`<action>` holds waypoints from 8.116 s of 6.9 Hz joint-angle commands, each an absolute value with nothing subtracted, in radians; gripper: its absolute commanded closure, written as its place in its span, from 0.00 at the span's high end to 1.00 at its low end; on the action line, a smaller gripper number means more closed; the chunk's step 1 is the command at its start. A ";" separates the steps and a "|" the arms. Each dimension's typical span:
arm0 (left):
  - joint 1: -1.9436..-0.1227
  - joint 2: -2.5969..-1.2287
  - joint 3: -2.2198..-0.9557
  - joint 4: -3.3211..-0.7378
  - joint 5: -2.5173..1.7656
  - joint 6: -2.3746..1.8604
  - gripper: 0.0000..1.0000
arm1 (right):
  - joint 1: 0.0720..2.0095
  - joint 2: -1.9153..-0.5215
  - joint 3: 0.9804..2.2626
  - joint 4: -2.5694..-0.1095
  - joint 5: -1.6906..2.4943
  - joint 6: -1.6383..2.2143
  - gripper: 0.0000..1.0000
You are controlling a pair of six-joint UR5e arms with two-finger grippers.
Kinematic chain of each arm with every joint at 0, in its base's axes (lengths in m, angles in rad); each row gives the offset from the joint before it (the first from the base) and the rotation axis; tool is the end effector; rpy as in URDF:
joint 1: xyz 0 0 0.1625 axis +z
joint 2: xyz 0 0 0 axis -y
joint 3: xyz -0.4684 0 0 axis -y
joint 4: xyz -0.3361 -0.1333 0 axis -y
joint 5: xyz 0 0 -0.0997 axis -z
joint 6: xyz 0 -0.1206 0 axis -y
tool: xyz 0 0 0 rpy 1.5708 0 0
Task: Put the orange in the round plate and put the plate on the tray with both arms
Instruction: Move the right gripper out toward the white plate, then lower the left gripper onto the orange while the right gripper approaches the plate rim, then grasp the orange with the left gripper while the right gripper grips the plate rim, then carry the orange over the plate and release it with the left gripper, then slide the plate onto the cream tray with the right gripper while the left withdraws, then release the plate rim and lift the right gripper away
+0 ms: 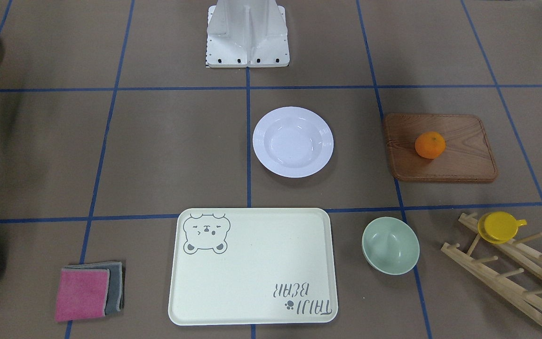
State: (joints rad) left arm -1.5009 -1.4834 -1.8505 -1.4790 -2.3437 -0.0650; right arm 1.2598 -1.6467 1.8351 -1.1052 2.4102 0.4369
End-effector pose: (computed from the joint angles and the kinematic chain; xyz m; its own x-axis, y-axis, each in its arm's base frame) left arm -0.0213 -0.3993 0.6408 0.7123 0.0552 -0.6997 -0.0233 0.9982 0.0550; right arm -0.0879 -0.4158 0.5699 0.5534 -0.2560 0.7926 0.0096 0.9535 0.3013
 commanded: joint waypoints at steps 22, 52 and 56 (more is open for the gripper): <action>-0.847 -1.838 -1.755 -1.839 -2.197 -1.112 0.71 | 0.353 -1.170 1.634 -0.357 1.594 1.816 1.00; -0.971 -1.821 -1.839 -1.796 -2.189 -0.815 0.98 | 0.465 -0.865 1.232 -0.508 1.056 2.201 0.00; -0.974 -1.819 -1.833 -1.796 -2.184 -0.815 0.98 | 0.465 -0.819 1.226 -0.699 1.018 2.267 0.61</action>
State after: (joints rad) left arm -0.9730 -1.8201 -1.8335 -1.7963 -2.1860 -0.8146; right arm 0.4647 -0.8299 1.2264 -0.6537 1.0176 2.2682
